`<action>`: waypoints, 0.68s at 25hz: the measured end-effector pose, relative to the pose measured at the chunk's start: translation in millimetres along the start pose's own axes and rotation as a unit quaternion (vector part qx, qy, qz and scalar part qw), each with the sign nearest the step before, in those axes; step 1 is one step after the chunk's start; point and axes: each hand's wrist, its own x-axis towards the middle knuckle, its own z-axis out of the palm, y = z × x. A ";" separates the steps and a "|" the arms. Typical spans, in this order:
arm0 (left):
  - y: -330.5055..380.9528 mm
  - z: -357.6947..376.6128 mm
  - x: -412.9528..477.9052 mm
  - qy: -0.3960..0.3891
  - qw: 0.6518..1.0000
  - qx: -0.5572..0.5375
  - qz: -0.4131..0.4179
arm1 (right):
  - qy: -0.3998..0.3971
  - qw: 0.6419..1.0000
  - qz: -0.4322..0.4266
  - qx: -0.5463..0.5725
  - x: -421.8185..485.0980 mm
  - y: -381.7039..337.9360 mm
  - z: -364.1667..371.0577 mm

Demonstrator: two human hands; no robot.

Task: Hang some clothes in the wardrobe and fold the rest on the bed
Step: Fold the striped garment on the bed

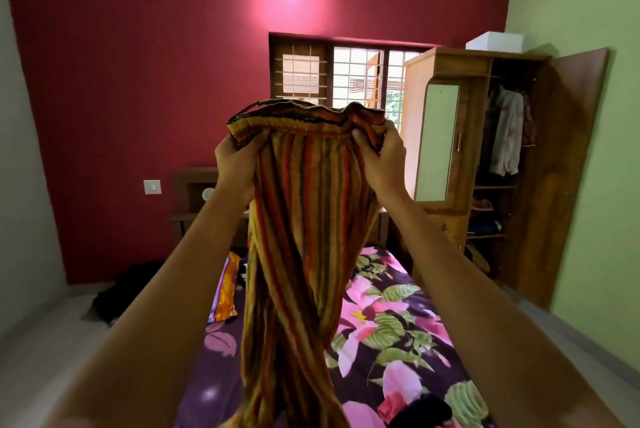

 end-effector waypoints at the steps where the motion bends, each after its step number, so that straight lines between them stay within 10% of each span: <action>1: 2.7 -1.1 -0.3 -0.004 1.000 0.004 0.019 | 0.012 0.999 -0.035 0.001 -2.7 -2.5 -0.9; 11: 18.6 -14.8 -9.8 -0.011 0.998 0.064 0.021 | -0.004 0.998 -0.056 0.022 -1.4 -4.3 6.6; 17: -6.6 -28.3 0.7 0.044 0.951 0.289 0.104 | -0.027 0.997 -0.046 -0.051 -6.5 10.0 2.2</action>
